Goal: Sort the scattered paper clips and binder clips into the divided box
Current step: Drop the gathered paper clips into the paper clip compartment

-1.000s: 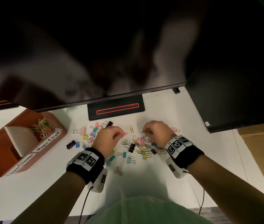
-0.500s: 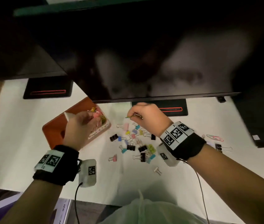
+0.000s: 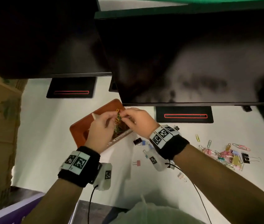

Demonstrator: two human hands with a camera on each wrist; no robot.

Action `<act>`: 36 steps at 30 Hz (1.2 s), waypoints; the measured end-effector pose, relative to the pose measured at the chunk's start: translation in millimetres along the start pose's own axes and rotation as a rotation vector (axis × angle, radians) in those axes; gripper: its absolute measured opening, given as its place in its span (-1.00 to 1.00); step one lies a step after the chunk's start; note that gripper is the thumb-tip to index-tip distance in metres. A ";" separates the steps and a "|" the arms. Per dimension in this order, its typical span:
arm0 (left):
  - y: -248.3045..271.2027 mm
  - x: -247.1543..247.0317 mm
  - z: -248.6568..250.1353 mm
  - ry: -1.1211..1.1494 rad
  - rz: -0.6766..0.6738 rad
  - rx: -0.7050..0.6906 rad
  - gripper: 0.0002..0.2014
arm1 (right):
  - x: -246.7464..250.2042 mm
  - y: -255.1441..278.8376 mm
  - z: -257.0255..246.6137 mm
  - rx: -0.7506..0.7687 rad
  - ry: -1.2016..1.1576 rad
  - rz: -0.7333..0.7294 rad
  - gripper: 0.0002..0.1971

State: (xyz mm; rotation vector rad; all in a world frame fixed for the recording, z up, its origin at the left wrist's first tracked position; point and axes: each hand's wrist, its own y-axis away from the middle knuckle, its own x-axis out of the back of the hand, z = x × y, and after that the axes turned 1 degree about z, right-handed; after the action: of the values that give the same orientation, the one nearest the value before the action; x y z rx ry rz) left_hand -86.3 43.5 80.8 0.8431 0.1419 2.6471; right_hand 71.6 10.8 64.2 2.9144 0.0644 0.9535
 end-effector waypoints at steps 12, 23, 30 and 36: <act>32.3 -173.3 47.3 -0.281 -0.560 -0.323 -0.74 | 109.8 127.9 170.2 -0.570 0.386 -0.045 -0.64; 27.5 -258.7 51.9 -0.724 -0.679 -0.483 -0.74 | 127.5 131.1 200.8 -0.499 0.223 -0.120 -0.84; 33.7 -265.4 43.8 -0.698 -0.574 -0.466 -0.84 | 152.1 174.8 216.4 -0.272 0.129 -0.214 -0.93; 36.8 -264.3 39.1 -0.724 -0.550 -0.452 -0.91 | 147.9 178.6 215.4 -0.211 0.252 -0.280 -0.83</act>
State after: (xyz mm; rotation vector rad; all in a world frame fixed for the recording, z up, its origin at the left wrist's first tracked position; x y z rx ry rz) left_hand 125.4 -87.7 -22.8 1.2981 -0.3463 1.6512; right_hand 321.3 -170.3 -7.1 2.4966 0.3526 1.1866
